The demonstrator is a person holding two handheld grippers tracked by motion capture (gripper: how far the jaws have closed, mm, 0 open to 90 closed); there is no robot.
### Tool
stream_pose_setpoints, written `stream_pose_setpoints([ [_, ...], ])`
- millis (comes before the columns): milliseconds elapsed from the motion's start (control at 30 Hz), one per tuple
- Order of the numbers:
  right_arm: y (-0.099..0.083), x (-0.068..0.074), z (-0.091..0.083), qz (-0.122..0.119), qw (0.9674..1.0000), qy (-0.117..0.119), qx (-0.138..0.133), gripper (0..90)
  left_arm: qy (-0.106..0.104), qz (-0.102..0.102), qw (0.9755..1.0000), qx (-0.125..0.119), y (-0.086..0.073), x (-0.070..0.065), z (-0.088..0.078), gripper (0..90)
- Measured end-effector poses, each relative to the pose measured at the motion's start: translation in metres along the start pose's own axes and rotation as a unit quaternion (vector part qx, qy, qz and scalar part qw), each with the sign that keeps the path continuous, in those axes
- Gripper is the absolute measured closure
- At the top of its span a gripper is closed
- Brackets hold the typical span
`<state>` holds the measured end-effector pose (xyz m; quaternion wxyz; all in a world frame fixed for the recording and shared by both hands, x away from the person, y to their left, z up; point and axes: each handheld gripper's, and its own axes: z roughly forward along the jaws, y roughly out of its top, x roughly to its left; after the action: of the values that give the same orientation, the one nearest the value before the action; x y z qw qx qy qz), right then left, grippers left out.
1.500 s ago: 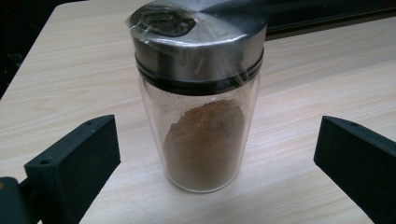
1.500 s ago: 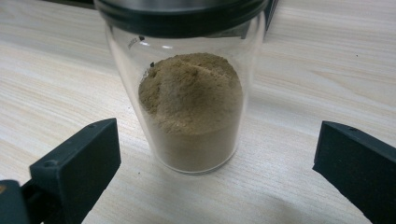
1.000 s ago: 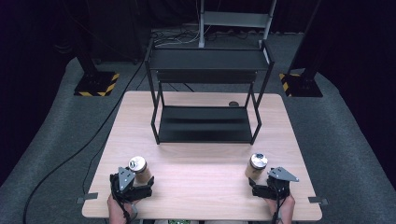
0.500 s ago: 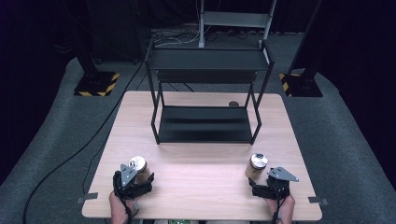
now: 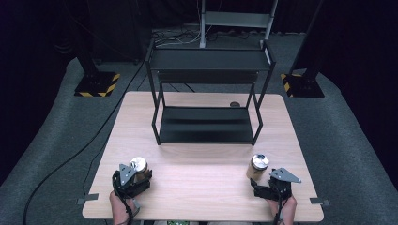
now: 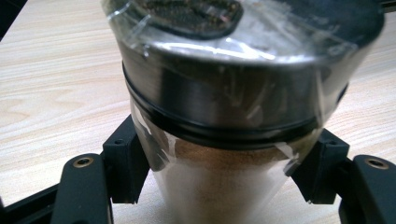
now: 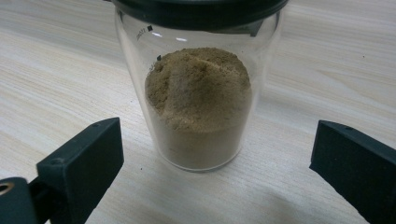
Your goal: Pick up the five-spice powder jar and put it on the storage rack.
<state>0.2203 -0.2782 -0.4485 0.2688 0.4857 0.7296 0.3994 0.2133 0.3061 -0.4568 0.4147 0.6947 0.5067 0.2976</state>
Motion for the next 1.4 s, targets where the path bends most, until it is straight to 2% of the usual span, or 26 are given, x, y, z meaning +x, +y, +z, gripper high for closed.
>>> stream_pose_setpoints([
  [433,-0.001,-0.001,-0.001,0.003,1.0,0.001,-0.003,1.5,-0.003,0.011,0.9999,0.008,0.004,0.002,-0.002,31.2],
  [967,-0.001,-0.002,-0.001,0.002,1.0,0.004,-0.003,1.4,-0.023,0.03,0.9992,0.012,0.021,0.004,-0.01,31.2],
  [1400,0.0,-0.002,0.0,-0.002,1.0,0.007,0.001,0.5,-0.038,0.044,0.9982,0.017,0.034,0.001,-0.007,31.2],
])
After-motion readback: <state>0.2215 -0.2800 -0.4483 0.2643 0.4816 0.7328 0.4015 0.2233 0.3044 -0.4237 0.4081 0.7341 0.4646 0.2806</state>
